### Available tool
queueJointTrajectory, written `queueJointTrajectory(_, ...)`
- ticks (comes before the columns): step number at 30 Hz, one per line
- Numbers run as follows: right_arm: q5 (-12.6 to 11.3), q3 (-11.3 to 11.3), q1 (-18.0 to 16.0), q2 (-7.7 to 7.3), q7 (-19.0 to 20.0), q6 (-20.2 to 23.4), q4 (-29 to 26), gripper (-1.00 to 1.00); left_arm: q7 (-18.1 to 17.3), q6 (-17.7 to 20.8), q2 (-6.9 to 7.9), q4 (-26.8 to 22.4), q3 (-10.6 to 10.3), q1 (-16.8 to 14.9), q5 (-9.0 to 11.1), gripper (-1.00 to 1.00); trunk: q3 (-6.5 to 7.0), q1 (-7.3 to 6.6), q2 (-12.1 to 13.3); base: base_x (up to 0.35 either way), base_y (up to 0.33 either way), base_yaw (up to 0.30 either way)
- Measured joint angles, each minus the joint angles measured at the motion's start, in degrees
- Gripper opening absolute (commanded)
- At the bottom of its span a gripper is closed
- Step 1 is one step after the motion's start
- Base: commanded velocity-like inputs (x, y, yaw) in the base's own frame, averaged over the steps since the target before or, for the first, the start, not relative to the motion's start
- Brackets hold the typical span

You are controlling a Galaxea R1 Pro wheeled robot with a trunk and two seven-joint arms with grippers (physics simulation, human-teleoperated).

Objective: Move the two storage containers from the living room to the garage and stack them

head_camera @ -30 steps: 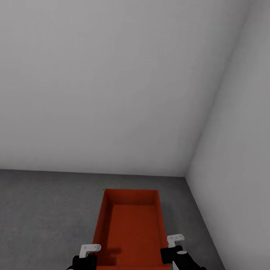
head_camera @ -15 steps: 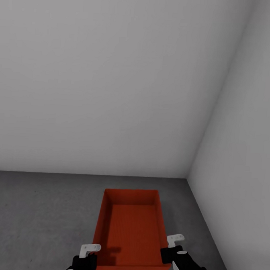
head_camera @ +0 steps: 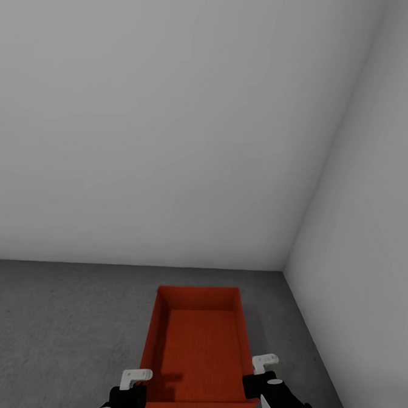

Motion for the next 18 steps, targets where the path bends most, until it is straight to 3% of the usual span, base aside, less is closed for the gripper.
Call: queueJointTrajectory(18,-0.01,-0.01,0.0,-0.02,0.02,-0.08,0.0,-1.0,0.01,-0.01,-0.03,-0.09,0.05,0.03,-0.07,-1.0,0.0,0.02,0.0,0.027,0.005,0.0)
